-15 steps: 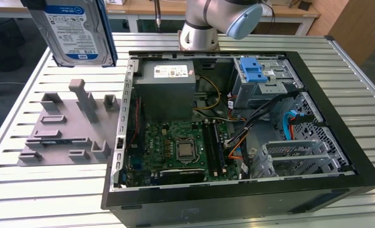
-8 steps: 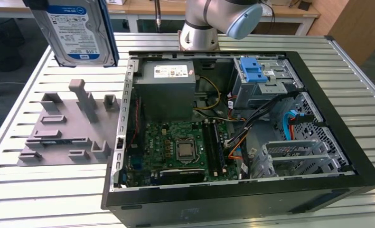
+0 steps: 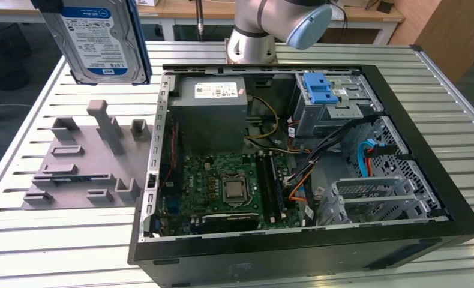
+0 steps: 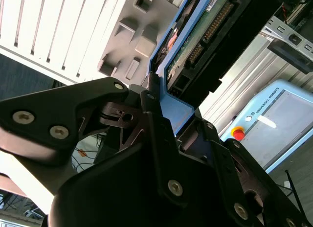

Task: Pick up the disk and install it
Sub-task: 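Pick up the disk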

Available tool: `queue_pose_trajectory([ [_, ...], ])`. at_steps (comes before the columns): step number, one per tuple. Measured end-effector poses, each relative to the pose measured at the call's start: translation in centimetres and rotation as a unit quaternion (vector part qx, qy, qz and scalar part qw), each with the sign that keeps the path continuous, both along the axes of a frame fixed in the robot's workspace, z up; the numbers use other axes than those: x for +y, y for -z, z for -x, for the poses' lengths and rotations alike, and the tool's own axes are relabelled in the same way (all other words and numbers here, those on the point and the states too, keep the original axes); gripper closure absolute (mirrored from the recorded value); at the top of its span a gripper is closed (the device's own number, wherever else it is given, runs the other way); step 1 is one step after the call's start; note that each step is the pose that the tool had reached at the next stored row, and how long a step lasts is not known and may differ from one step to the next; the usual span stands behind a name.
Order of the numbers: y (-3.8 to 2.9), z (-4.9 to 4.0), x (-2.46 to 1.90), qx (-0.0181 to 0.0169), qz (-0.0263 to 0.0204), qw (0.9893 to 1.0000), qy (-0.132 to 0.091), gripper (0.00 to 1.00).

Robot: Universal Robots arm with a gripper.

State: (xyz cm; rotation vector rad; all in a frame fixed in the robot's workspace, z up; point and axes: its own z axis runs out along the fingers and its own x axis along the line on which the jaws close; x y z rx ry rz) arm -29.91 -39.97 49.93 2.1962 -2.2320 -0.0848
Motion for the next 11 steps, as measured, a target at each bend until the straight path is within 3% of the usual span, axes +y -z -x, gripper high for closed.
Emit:
queue_pose_trajectory([
  [11, 0.00, -0.61, -0.03, 0.0000, 0.0000, 1.0000, 0.000, 0.63],
])
